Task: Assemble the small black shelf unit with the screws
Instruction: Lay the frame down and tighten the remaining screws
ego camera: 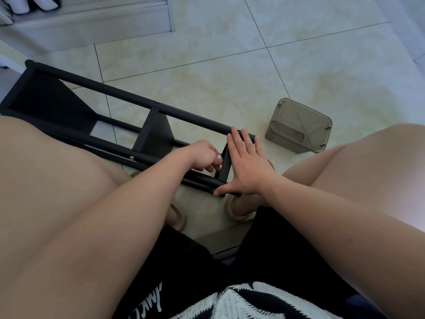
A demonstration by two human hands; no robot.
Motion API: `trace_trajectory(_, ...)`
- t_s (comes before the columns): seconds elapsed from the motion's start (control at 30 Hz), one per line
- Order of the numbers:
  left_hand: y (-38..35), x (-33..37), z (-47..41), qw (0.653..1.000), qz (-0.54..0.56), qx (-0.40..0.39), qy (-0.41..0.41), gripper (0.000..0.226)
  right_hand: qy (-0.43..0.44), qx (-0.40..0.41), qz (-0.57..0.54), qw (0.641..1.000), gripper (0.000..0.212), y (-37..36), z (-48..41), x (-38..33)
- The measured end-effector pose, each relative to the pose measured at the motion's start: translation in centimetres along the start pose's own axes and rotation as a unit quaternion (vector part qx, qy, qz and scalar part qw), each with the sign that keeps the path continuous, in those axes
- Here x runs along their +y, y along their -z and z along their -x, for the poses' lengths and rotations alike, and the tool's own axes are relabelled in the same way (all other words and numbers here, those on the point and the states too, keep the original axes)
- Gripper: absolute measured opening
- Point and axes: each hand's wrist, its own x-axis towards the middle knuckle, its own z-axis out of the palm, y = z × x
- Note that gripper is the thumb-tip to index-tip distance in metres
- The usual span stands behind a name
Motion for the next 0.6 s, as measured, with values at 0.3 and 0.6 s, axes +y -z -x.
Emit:
trace_trajectory(0.3,-0.10,-0.13,-0.01,0.998,0.060,0.000,0.032,0.013,0.002,0.000,-0.004,1.000,0.158,-0.01,0.16,-0.16)
trace_trajectory(0.6,-0.11,-0.09,0.28,0.997,0.062,-0.015,0.039,0.017,0.002,-0.001,-0.008,1.000,0.158,0.02,0.37,-0.24)
